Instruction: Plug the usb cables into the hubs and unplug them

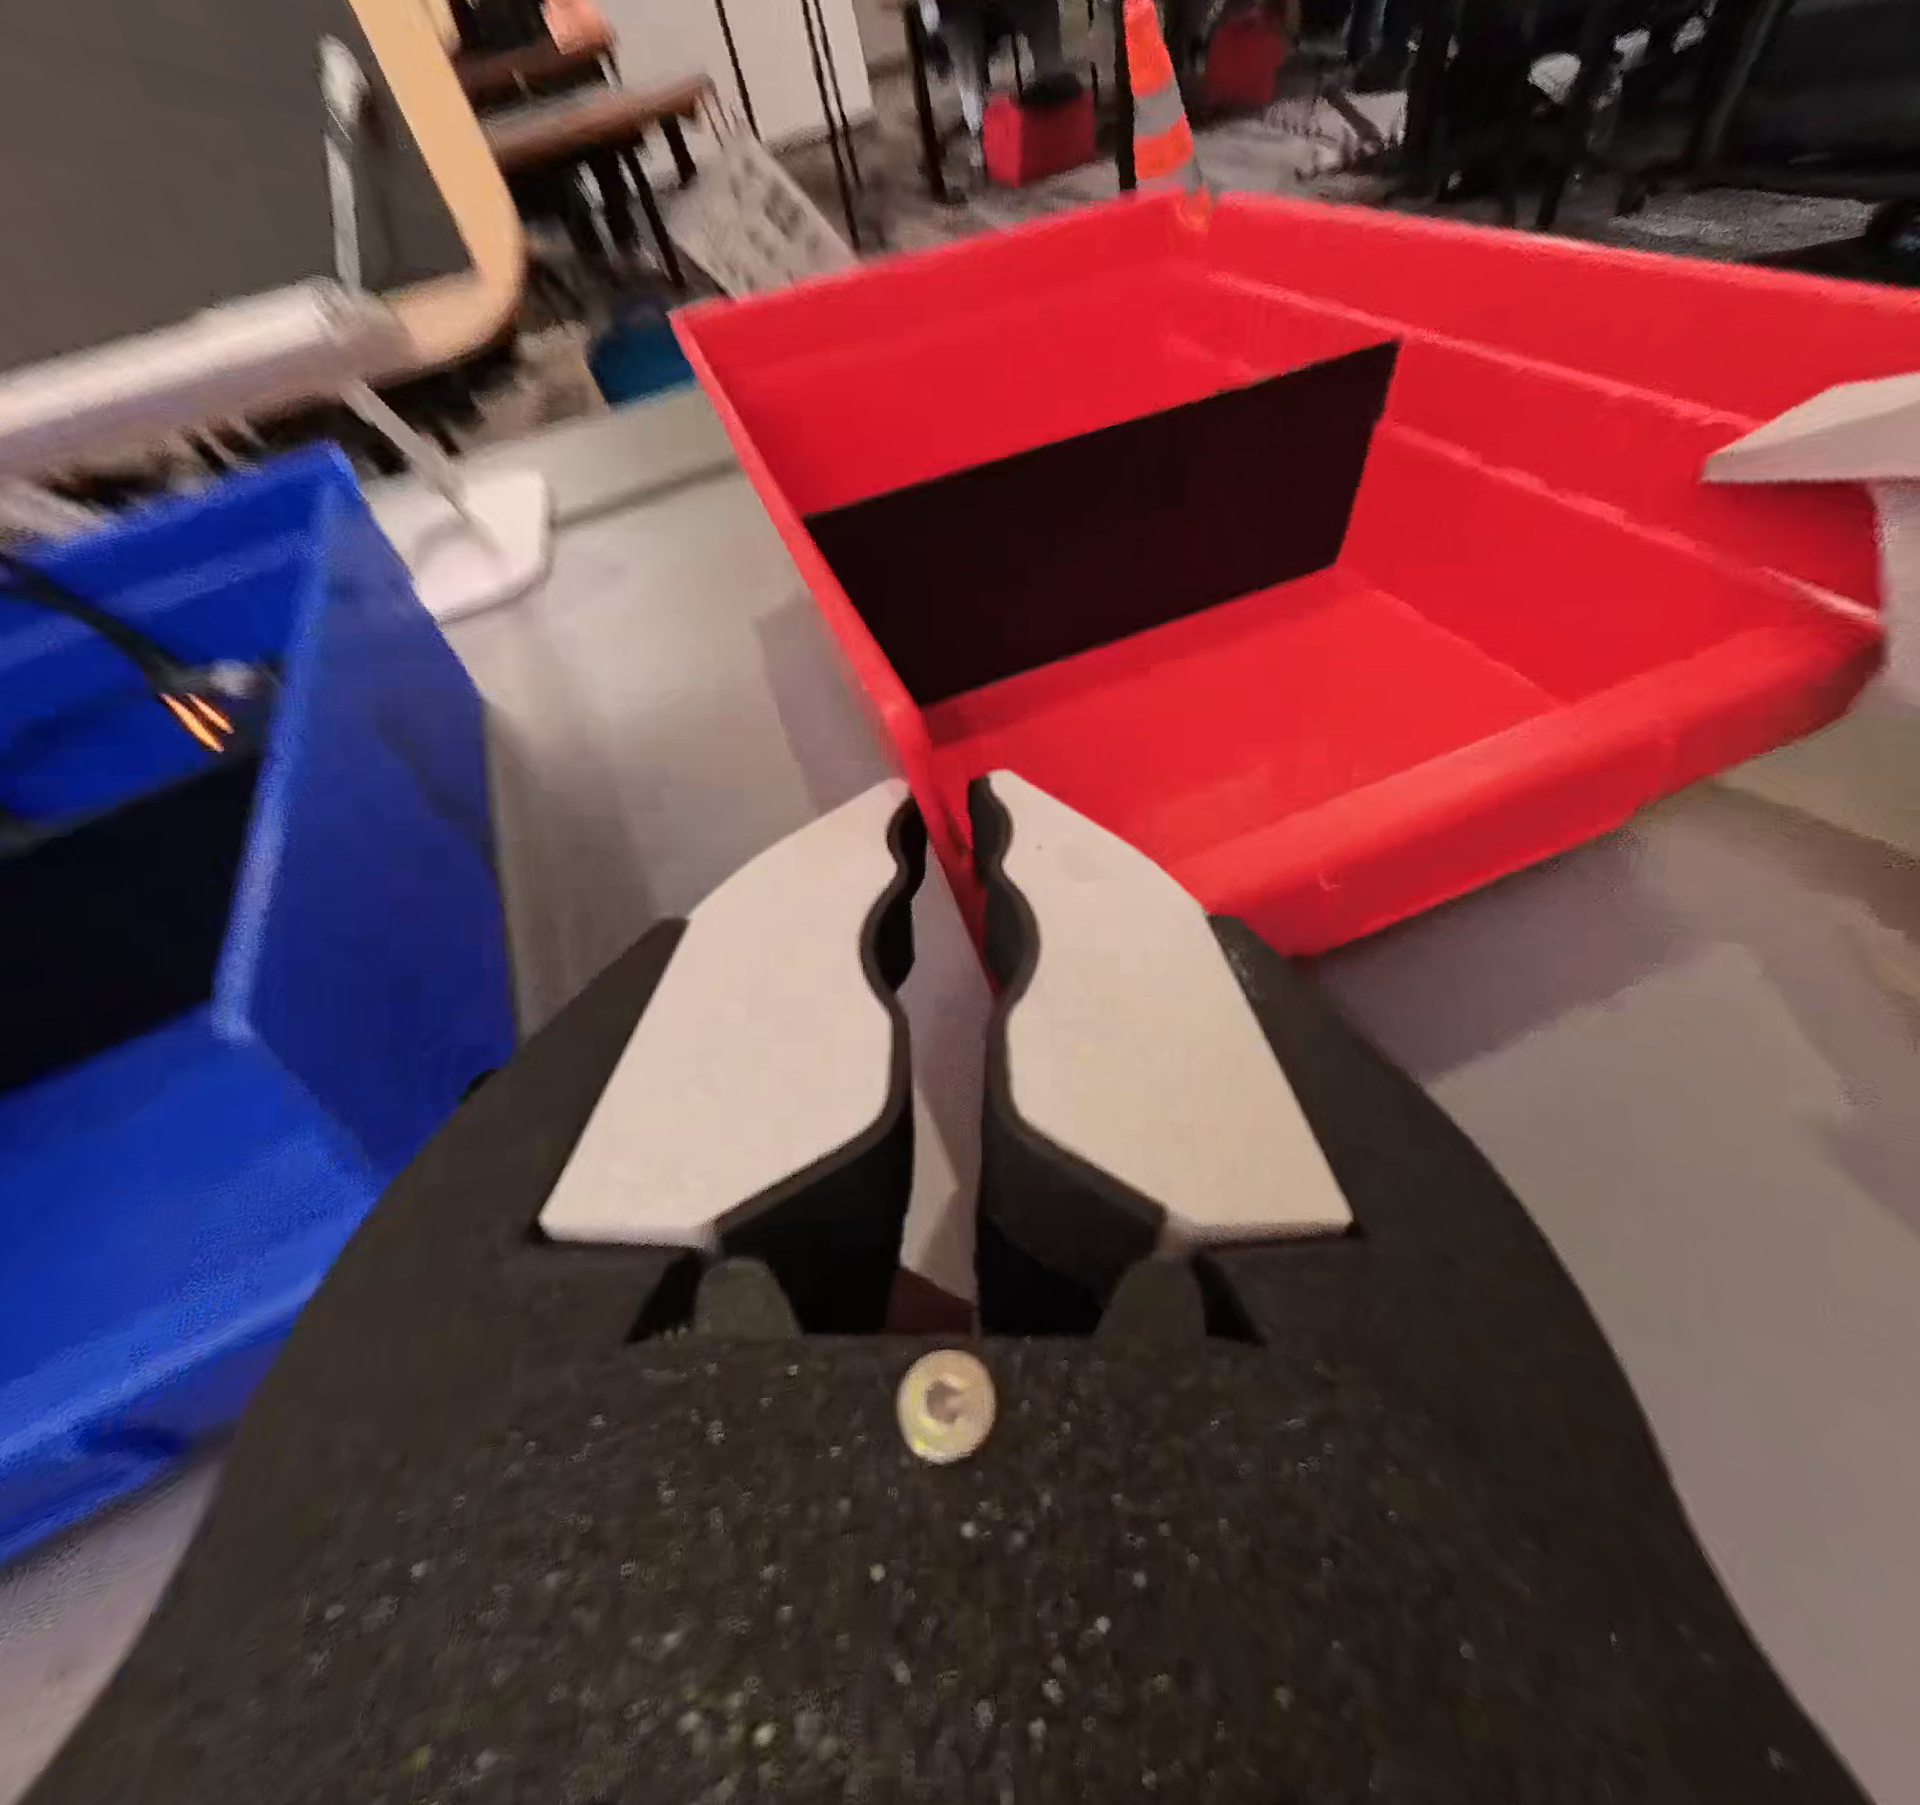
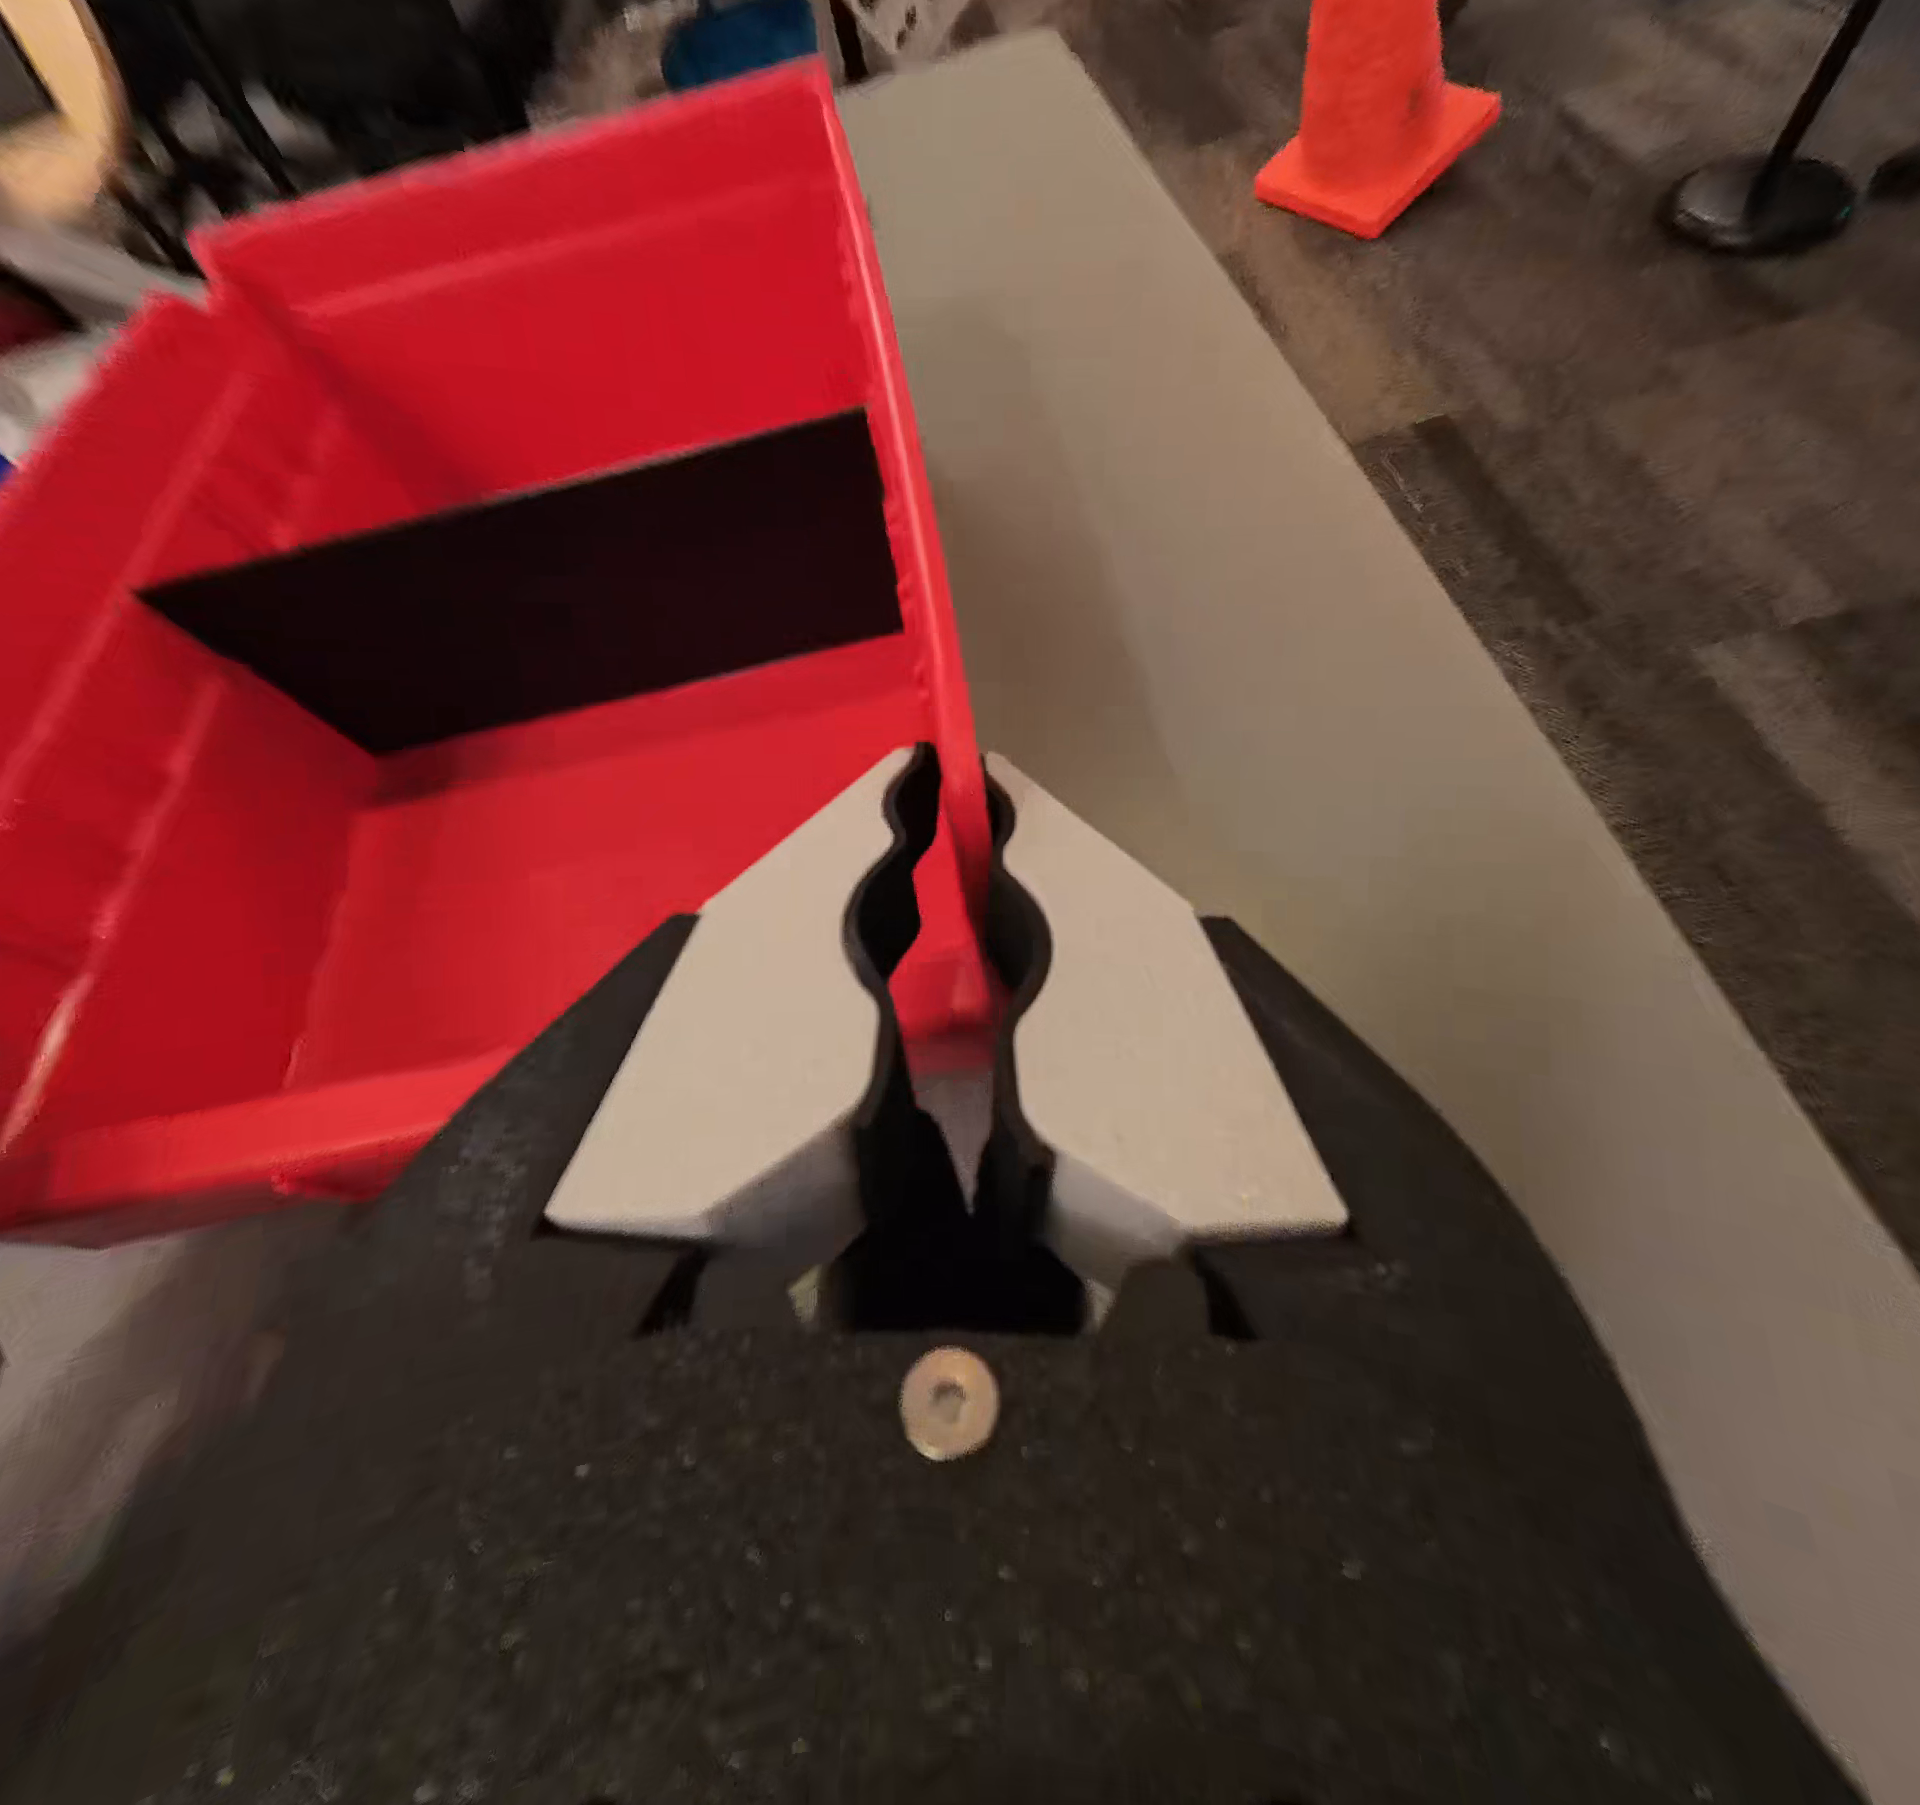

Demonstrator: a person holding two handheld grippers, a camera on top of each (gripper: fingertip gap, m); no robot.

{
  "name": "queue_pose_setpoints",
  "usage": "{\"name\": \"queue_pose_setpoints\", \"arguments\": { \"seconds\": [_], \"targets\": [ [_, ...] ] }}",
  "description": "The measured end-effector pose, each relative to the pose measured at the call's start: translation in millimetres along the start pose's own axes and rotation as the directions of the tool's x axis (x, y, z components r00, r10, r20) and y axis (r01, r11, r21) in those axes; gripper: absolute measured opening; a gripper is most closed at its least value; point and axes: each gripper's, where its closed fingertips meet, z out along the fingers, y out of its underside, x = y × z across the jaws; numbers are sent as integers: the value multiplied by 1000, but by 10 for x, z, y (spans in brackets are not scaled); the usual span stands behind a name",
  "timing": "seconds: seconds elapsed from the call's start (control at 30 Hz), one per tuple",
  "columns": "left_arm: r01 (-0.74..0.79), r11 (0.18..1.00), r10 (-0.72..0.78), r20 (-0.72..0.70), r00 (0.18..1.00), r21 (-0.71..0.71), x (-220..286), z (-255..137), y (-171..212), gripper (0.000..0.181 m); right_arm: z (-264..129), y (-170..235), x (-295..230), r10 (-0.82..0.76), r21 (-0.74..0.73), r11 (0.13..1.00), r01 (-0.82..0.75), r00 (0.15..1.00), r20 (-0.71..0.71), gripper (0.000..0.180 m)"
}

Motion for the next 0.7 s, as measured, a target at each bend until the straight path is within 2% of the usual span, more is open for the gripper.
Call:
{"name": "queue_pose_setpoints", "arguments": {
  "seconds": [0.07,0.17,0.33,0.43,0.57,0.63,0.7],
  "targets": [
    [37,998,-39,-34,999,-43,33,5,133,9,24,20,-3,-29,5,1000,29,1000,-8,4],
    [14,998,-18,-67,998,-62,64,-38,136,11,32,19,-5,24,2,1000,-24,999,-34,7],
    [48,991,-75,-223,972,-124,120,-148,101,23,-6,23,-5,-20,5,1000,20,998,-65,9],
    [50,997,-66,-308,949,-61,-101,-437,-117,24,-193,-193,3,9,102,995,-2,997,-70,14],
    [64,997,-53,-258,965,32,-1012,-945,-351,28,-618,-666,-308,-24,333,943,22,1000,2,21],
    [74,996,-65,-143,988,55,-1666,-1123,-269,30,-724,-734,-785,-118,376,924,69,987,110,22],
    [64,996,-66,29,997,58,-2341,-1222,-31,34,-735,-580,-1463,-211,343,933,111,940,269,22]
  ]
}}
